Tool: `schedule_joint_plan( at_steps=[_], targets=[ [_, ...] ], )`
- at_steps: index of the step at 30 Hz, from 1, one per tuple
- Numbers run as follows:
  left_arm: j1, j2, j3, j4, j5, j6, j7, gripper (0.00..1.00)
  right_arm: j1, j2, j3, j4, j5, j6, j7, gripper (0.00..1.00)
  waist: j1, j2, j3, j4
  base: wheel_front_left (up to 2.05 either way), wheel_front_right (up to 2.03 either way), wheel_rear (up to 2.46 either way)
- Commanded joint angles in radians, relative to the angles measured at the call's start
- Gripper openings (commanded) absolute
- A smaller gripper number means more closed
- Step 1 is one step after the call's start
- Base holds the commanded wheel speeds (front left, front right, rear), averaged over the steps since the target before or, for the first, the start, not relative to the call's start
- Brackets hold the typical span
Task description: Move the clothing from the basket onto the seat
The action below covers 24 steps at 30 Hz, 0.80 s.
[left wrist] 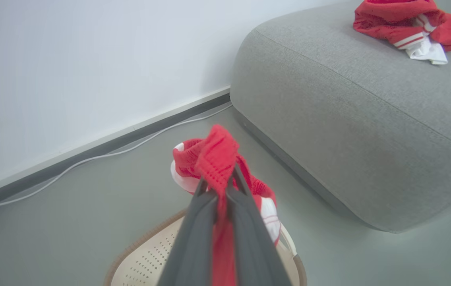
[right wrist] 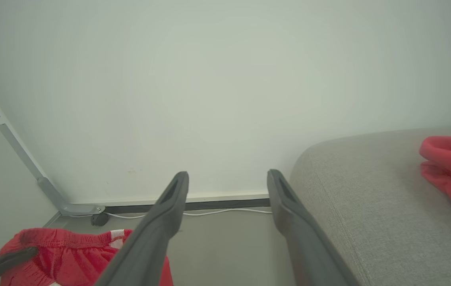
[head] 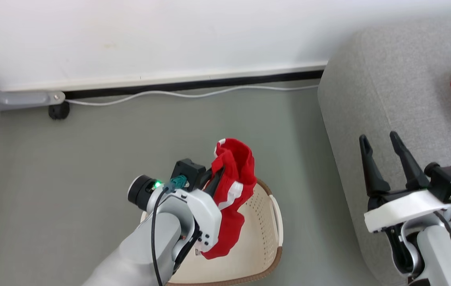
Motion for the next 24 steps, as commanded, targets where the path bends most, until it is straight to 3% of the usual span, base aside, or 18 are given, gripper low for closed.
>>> schedule_joint_plan(
  at_steps=[1,6,13,24],
  targets=[
    [-0.018,0.01,0.043,-0.036,0.01,0.014,-0.013,0.0,0.012,-0.002,0.017,-0.018,-0.006,0.003,-0.006,1.0,0.0,0.0,-0.03,0.001,0.0,0.0,0.0],
    [-0.014,0.01,0.136,-0.111,0.056,0.03,-0.013,0.0,0.039,0.006,0.019,-0.006,-0.009,0.003,-0.006,1.0,0.0,0.0,-0.066,-0.014,0.0,0.0,0.0],
    [-0.006,0.011,0.232,-0.212,0.117,0.011,-0.013,0.0,0.058,0.012,0.024,0.012,-0.015,0.003,-0.006,1.0,0.0,0.0,-0.095,-0.022,0.0,0.0,0.0],
    [-0.057,0.011,0.289,-0.333,0.189,-0.015,-0.013,0.0,0.071,0.019,0.022,0.028,-0.02,0.003,-0.006,1.0,0.0,0.0,-0.107,-0.018,0.0,0.0,0.0]
  ],
)
